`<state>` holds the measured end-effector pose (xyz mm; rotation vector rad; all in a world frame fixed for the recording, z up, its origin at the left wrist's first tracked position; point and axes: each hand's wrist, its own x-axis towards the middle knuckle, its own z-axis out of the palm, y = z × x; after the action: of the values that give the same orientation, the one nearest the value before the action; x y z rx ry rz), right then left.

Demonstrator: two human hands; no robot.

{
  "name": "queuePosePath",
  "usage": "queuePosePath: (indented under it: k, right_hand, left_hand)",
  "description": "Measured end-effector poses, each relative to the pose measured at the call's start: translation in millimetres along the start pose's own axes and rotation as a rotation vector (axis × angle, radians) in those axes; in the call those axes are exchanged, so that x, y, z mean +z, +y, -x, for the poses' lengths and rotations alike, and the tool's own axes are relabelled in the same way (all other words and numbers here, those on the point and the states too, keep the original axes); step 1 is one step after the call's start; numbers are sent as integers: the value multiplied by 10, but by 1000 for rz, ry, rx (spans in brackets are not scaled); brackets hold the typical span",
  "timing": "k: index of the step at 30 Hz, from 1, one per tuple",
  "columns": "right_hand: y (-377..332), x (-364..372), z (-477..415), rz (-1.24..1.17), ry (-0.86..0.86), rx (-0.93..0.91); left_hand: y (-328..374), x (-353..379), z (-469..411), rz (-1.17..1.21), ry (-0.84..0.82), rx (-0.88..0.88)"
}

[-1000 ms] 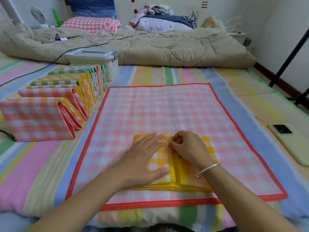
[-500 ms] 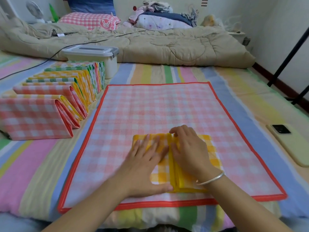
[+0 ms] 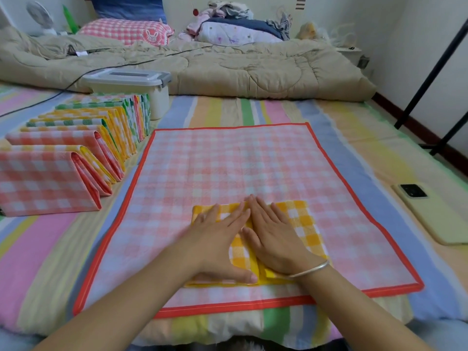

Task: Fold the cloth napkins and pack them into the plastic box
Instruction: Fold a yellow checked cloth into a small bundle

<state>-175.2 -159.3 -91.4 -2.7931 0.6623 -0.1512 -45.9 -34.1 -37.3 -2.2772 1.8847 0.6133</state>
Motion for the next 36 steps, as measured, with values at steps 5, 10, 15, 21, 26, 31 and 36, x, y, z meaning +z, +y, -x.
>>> queuePosePath:
  k: [5,10,15,21,26,31,36]
  right_hand:
    - [8,-329,132,-580,278,161]
    - [141,-558,487,39,345,506]
    - [121,-672,795,-33,82,756]
    - [89,-623,862,-794,417,791]
    - [-149,-462,813,-1509,509,831]
    - [-372,-251,821,-1177,525,710]
    - [-297,-114,847,-1063,550,720]
  left_hand:
    - [49,-159,-82,-97,-89,33]
    - [83,-210,-171,-130,-172,6]
    - [107,-178,-184,-121,-161,-18]
    - [196,-77,-174,-53,-124,-114]
    - [248,-27,-165,-43,-97,-175]
    - [265,-12,-159,-70,-94,-194]
    - [219,17,-165,-68,-78,-153]
